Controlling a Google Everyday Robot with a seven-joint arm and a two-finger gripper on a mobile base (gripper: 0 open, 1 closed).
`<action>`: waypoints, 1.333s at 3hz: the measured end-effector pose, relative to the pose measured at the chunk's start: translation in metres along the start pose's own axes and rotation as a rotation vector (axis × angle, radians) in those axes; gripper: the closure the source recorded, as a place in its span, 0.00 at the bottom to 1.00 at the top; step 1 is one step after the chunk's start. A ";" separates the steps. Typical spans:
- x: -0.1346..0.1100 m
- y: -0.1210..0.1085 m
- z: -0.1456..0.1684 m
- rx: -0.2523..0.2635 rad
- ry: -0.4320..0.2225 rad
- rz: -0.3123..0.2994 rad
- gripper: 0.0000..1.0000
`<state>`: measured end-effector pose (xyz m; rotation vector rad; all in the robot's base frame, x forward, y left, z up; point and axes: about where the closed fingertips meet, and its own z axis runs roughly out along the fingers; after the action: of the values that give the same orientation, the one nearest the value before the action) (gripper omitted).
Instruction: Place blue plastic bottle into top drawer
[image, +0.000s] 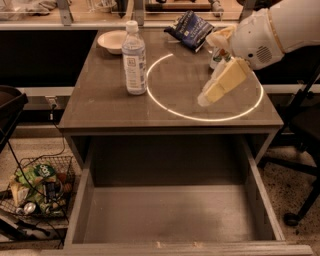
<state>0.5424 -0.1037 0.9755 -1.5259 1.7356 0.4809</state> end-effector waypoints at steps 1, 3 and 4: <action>0.001 -0.001 0.002 0.001 0.010 -0.004 0.00; 0.010 -0.026 0.027 0.167 -0.293 0.033 0.00; -0.014 -0.101 0.008 0.399 -0.523 -0.049 0.00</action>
Offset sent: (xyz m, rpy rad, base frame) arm 0.0404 -0.0085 0.0001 0.2619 -0.2523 -0.2377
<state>0.6413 -0.1103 1.0004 -1.0405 1.2874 0.4292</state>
